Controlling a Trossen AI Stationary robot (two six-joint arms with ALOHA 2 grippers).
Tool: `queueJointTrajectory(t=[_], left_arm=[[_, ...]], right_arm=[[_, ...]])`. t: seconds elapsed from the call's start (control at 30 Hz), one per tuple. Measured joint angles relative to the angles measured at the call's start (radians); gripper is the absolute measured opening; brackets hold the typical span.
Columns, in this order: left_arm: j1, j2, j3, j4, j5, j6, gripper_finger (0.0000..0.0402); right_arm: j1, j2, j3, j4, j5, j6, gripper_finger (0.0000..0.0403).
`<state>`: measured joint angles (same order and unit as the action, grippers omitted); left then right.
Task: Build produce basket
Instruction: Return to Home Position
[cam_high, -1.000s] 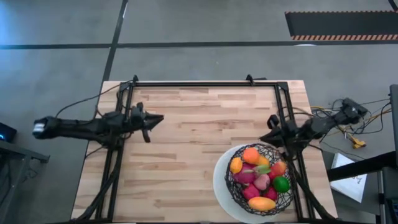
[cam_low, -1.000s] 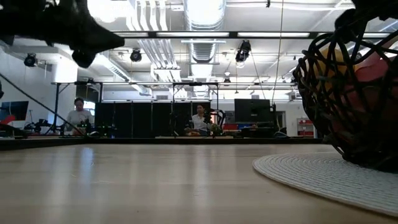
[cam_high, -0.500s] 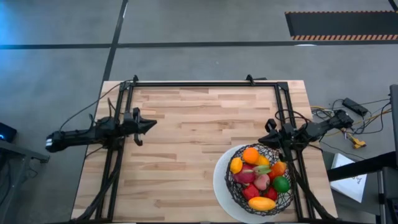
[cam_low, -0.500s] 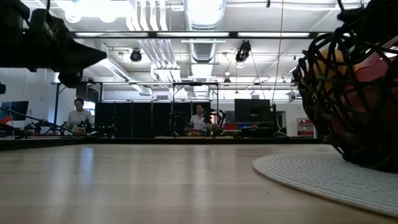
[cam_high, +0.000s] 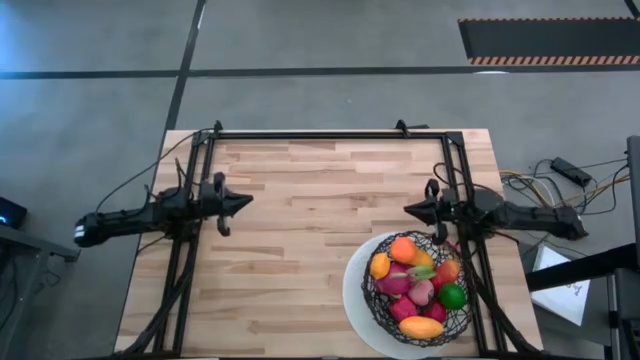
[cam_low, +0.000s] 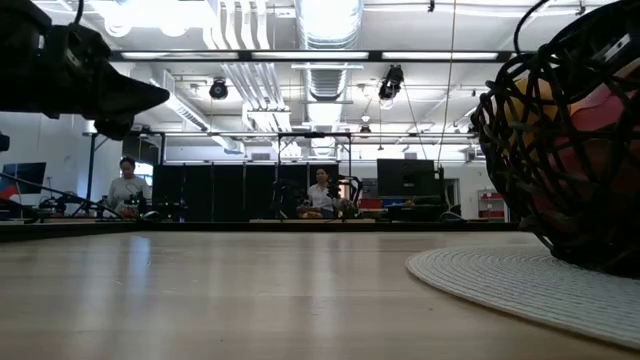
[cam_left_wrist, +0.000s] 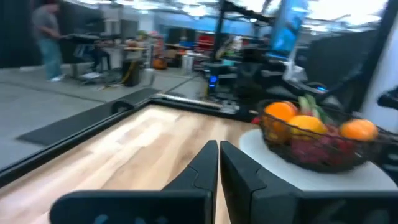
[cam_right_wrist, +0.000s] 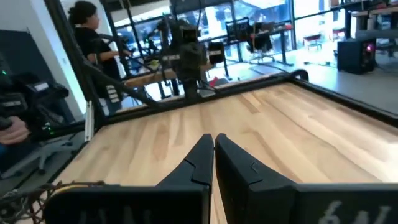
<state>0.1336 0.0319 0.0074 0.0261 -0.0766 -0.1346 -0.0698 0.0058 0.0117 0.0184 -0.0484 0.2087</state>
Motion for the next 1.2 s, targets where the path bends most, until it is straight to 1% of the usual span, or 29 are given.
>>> queueJointTrajectory(t=[0.07, 0.13, 0.27, 0.33, 0.57, 0.63, 0.77, 0.9, 1.03, 1.2], left_arm=[[0.0, -0.008, 0.0, -0.007, 0.036, 0.016, 0.0], [0.0, -0.01, -0.001, -0.012, 0.067, 0.022, 0.0], [0.0, 0.003, -0.001, -0.017, 0.076, 0.022, 0.0], [0.0, 0.014, -0.001, -0.018, 0.076, 0.025, 0.0], [-0.004, 0.067, -0.002, -0.018, 0.078, 0.044, 0.0], [-0.004, 0.085, -0.002, -0.015, 0.078, 0.044, 0.0], [-0.004, 0.117, -0.002, -0.002, 0.077, 0.039, 0.0], [-0.004, 0.138, -0.003, 0.037, 0.077, 0.039, 0.0], [-0.004, 0.153, -0.003, 0.068, 0.076, 0.044, 0.0], [-0.004, 0.18, -0.003, 0.067, 0.042, 0.045, 0.0]], right_arm=[[-0.056, 0.001, 0.0, 0.01, -0.064, -0.015, 0.0008], [-0.099, 0.0, 0.0, 0.014, -0.101, -0.03, 0.0008], [-0.161, 0.003, 0.0, 0.02, -0.147, -0.044, 0.0008], [-0.174, 0.004, 0.0, 0.021, -0.167, -0.044, 0.0008], [-0.175, 0.01, 0.0, 0.02, -0.168, -0.043, 0.0008], [-0.175, 0.014, 0.0, 0.02, -0.169, -0.014, 0.0008], [-0.152, 0.016, 0.0, 0.019, -0.169, 0.117, 0.0008], [-0.085, 0.016, 0.0, 0.018, -0.152, 0.087, 0.0008], [-0.023, 0.017, -0.001, 0.011, -0.084, 0.045, 0.0008], [0.023, 0.017, -0.001, 0.003, -0.005, 0.026, 0.0009]])
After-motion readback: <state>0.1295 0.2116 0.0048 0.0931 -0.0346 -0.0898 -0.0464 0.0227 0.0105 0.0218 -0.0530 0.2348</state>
